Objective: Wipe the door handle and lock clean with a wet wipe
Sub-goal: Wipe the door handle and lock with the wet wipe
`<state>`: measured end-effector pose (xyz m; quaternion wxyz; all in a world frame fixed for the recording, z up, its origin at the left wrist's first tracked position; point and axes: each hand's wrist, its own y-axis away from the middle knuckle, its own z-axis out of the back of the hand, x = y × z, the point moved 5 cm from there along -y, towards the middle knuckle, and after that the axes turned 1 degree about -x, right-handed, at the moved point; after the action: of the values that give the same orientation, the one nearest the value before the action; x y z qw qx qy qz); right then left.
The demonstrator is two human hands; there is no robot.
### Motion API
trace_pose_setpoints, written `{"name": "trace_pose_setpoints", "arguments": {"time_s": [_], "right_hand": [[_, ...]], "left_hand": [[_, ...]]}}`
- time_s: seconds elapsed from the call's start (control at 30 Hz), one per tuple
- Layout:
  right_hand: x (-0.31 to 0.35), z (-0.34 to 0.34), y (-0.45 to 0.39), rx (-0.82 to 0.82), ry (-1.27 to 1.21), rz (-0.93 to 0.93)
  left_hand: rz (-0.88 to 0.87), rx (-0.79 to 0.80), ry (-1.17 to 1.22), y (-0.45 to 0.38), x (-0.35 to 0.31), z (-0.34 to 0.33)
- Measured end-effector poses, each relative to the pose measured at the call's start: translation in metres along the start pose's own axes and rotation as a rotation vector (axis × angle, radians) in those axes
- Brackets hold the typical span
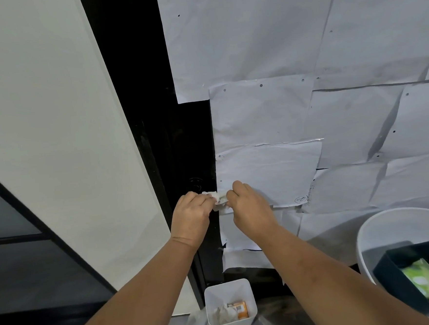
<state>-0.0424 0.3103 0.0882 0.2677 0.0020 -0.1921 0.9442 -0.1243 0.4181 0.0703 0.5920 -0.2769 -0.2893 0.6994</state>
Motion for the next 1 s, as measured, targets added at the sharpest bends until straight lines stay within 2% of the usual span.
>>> {"name": "trace_pose_setpoints", "arguments": {"time_s": [0.2,0.37,0.67,0.9,1.0], "right_hand": [[-0.005,0.0,-0.006,0.021,-0.108,0.003],[-0.004,0.005,-0.011,0.088,-0.137,-0.032],[-0.008,-0.001,0.003,-0.114,-0.202,0.036],[-0.011,-0.011,0.02,-0.159,-0.263,0.098],[-0.015,-0.017,0.024,-0.132,-0.264,0.06]], "left_hand": [[0.054,0.088,0.049,-0.003,0.004,-0.003],[0.164,0.072,0.093,-0.006,-0.003,0.003],[0.269,0.126,0.071,-0.004,-0.007,0.004],[0.332,0.218,0.025,0.019,-0.019,-0.005],[0.389,0.219,0.071,0.033,-0.023,-0.012]]}}
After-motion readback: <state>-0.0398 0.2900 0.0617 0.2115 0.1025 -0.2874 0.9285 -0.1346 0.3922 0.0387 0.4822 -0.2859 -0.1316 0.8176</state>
